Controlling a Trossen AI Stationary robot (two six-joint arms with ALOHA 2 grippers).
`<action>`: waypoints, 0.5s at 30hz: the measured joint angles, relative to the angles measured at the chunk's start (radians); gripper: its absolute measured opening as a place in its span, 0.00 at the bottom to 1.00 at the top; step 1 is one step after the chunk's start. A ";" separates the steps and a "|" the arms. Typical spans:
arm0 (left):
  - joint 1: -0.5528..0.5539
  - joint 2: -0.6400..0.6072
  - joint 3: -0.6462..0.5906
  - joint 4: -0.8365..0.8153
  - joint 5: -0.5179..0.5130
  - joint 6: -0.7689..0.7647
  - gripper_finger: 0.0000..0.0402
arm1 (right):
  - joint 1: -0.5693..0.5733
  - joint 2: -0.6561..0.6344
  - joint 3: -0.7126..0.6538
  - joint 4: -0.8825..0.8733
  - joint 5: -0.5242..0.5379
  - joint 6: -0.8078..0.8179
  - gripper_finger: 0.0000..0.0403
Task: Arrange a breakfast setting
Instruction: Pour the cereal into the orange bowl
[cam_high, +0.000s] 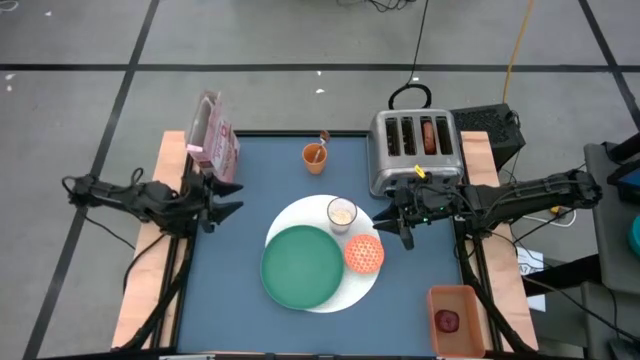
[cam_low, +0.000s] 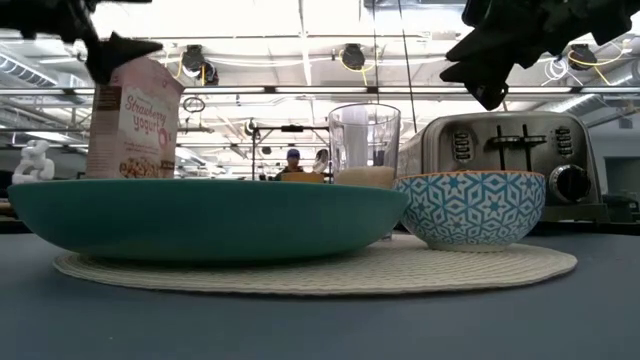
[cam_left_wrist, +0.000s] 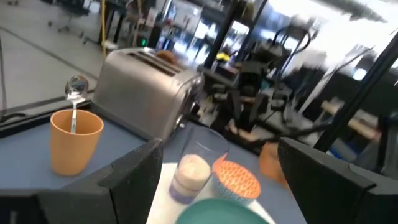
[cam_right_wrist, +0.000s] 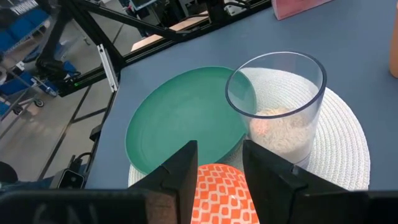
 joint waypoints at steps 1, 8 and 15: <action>-0.009 0.044 0.042 -0.028 -0.006 -0.002 0.80 | 0.000 0.000 0.000 0.000 0.000 0.000 0.30; -0.055 0.330 0.353 -0.359 -0.031 -0.155 0.80 | 0.000 0.000 0.000 0.000 0.000 -0.007 0.30; -0.072 0.531 0.665 -0.710 -0.143 -0.251 0.80 | 0.000 0.000 0.000 0.000 0.000 -0.007 0.30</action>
